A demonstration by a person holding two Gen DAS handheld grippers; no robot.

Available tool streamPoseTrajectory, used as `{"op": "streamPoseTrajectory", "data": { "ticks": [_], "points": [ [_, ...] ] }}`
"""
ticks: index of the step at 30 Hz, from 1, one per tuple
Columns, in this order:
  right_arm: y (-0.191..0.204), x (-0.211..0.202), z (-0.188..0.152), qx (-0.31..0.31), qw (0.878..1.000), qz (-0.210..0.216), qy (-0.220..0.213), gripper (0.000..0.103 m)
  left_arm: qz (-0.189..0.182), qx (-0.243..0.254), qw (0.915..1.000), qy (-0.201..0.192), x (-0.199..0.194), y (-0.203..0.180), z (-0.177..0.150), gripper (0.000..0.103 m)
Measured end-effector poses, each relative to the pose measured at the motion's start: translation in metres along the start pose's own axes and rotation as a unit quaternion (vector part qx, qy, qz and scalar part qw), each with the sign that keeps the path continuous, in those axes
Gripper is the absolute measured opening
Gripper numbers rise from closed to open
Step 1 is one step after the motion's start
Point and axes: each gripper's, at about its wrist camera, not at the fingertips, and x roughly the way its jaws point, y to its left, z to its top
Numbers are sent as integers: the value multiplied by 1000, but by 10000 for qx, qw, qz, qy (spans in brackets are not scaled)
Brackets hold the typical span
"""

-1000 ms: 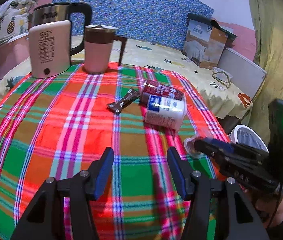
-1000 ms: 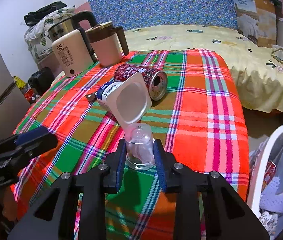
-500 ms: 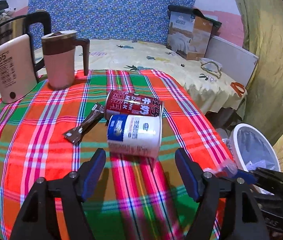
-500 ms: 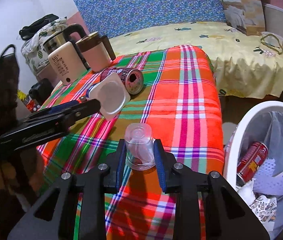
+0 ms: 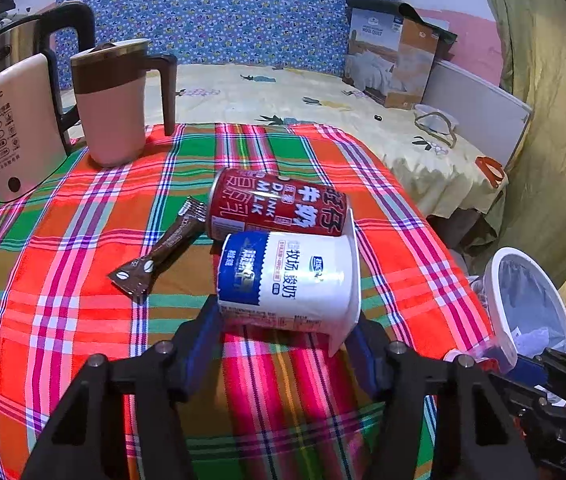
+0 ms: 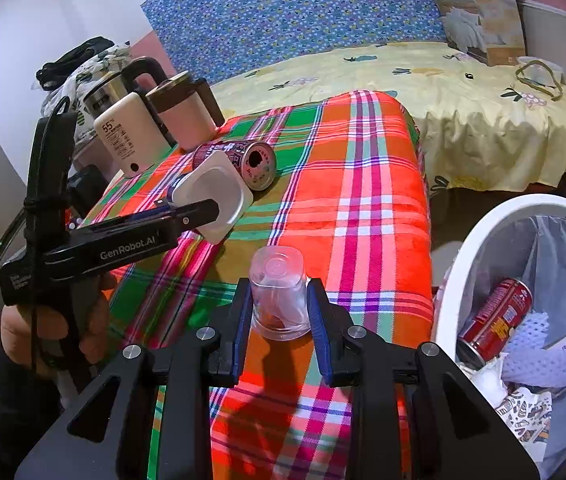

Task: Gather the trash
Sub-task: 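Grasp the clear plastic cup with the right tool while the left tool grasps the white yogurt cup, then carry the clear cup and yogurt cup over the white bin and release both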

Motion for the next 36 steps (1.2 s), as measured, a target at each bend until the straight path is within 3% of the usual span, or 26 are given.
{"op": "streamPoseTrajectory", "data": {
  "ticks": [18, 36],
  "points": [
    [0, -35, -12, 27, 9996, -211, -172, 30, 131, 89, 9992, -355, -59, -36, -26, 60],
    [6, -81, -30, -2, 9980, -365, -506, 30, -52, 237, 9983, -533, -121, -73, -63, 60]
  ]
}}
